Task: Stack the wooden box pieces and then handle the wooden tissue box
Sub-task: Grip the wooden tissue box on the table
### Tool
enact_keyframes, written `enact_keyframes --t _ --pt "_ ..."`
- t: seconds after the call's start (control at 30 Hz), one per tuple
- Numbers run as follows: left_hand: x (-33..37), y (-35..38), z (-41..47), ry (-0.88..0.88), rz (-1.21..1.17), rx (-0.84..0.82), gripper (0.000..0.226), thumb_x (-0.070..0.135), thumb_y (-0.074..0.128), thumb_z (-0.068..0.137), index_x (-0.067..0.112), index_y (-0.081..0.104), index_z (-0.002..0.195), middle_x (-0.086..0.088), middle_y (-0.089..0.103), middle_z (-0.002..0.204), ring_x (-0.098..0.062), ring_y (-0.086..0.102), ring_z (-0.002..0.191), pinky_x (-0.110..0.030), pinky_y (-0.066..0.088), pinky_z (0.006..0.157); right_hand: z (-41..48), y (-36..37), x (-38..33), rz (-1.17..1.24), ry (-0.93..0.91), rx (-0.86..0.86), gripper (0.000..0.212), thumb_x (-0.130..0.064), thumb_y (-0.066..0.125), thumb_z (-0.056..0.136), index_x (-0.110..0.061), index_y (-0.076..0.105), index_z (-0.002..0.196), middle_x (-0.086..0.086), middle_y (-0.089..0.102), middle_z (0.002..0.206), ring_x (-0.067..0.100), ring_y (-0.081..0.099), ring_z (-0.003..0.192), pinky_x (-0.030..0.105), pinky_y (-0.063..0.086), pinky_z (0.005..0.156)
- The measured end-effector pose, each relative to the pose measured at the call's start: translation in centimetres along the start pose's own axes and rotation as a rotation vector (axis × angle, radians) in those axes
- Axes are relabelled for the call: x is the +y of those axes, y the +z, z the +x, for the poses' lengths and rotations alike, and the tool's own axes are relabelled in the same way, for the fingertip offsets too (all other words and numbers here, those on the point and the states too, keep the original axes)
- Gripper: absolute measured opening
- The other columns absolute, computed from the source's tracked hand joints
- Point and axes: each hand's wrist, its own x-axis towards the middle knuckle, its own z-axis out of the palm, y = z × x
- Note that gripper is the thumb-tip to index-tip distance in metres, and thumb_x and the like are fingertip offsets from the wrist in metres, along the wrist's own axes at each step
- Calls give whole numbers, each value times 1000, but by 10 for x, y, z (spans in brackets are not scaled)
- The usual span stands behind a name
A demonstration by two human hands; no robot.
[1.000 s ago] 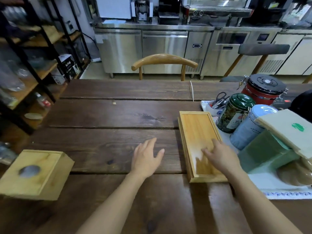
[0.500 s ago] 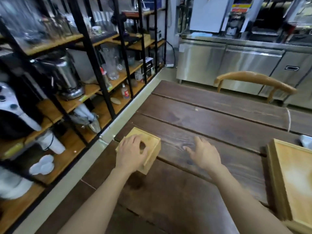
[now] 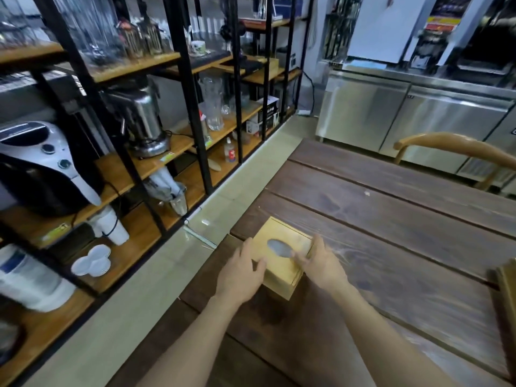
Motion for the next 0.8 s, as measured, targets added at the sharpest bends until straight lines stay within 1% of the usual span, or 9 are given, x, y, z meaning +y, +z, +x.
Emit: enact_keyframes --t 0.13,0.23,0.37,0.5,0.57,0.63,0.7,0.77,0.8 --pt "-5 1 1 -56 -212 -15 58 45 47 90 26 27 141 -6 44 141 -27 46 125 -39 43 98 7 0 0 152 27 -43 68 -44 63 81 -10 32 132 14 47 136 28 50 118 40 47 91" --pt "-4 1 0 -169 -500 -63 49 44 57 82 31 39 126 -3 50 128 -23 52 113 -47 50 95 10 0 -2 234 75 -61 73 -40 71 75 -10 31 127 12 48 130 26 51 113 40 50 89" --pt "1 -1 0 -302 -757 -17 41 35 62 75 26 43 111 -6 53 118 -22 57 100 -51 53 88 5 4 -10 253 80 -33 64 -31 77 70 -11 37 115 15 52 121 27 54 106 45 53 88" --pt "-4 -13 -6 -332 -714 131 35 30 66 81 23 44 107 -6 54 114 -23 56 96 -48 53 87 -6 5 -25 175 33 -4 57 -35 74 72 -6 42 110 12 55 110 28 54 101 41 48 82" --pt "-12 -23 -9 -309 -642 147 40 32 66 82 20 45 113 -2 53 112 -21 52 96 -39 49 81 -15 8 -34 138 -3 -22 51 -38 72 75 -7 42 104 9 51 101 23 49 92 37 41 74" --pt "-20 -35 -14 -326 -573 133 47 33 66 82 16 45 120 -1 51 110 -19 50 96 -36 46 76 -24 14 -40 109 -30 -69 47 -39 70 77 -8 43 99 7 51 95 21 47 85 33 39 68" --pt "-30 -46 -22 -378 -527 110 43 33 66 82 17 45 116 -3 53 106 -21 52 93 -39 51 78 -32 23 -46 122 -53 -123 48 -40 69 78 -7 45 102 10 56 98 22 53 87 33 42 67" --pt "-42 -56 -34 -433 -515 77 41 33 65 82 17 45 114 -6 55 108 -25 55 95 -45 54 80 -41 34 -51 140 -66 -170 52 -41 69 77 -7 44 108 11 58 104 25 59 93 35 51 72" --pt "-48 -61 -41 -455 -519 58 43 33 65 82 16 45 116 -9 56 112 -28 56 99 -46 55 77 -46 40 -54 148 -67 -194 53 -43 69 77 -8 44 109 11 58 105 27 61 95 39 56 76"
